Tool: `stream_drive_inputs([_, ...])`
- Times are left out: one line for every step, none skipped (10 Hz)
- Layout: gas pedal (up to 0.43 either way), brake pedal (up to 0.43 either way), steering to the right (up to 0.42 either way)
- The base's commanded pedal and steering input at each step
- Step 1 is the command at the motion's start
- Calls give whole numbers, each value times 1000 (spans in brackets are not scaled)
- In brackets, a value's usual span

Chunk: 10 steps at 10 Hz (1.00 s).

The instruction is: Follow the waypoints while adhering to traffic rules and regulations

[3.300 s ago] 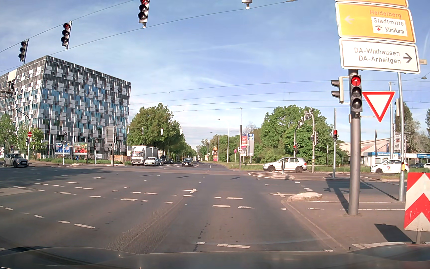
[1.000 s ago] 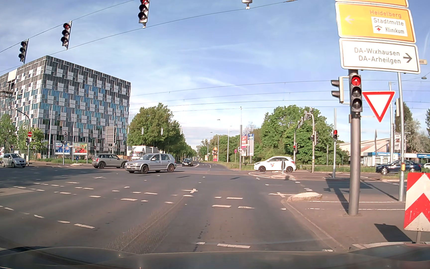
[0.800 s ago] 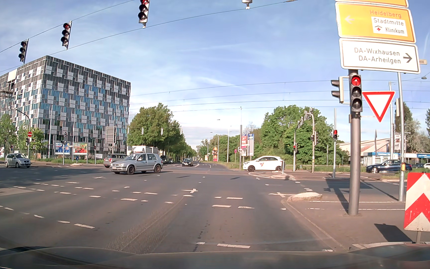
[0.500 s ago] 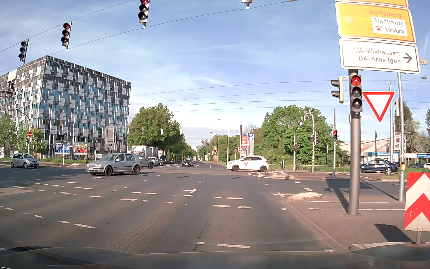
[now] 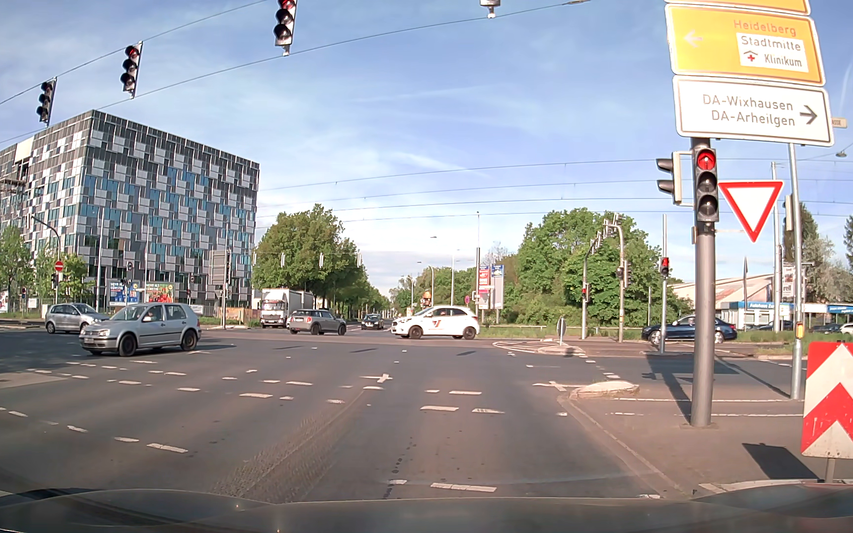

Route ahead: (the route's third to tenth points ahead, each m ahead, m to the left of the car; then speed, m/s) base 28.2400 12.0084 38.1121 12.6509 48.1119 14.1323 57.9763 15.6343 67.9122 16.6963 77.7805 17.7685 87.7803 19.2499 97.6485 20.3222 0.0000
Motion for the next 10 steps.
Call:
stream_drive_inputs([0,85,-15])
stream_drive_inputs([0,91,-15])
stream_drive_inputs([0,91,-15])
stream_drive_inputs([0,91,-15])
stream_drive_inputs([0,91,-15])
stream_drive_inputs([0,91,-15])
stream_drive_inputs([0,91,-15])
stream_drive_inputs([0,91,-15])
stream_drive_inputs([0,85,-15])
stream_drive_inputs([0,91,-15])
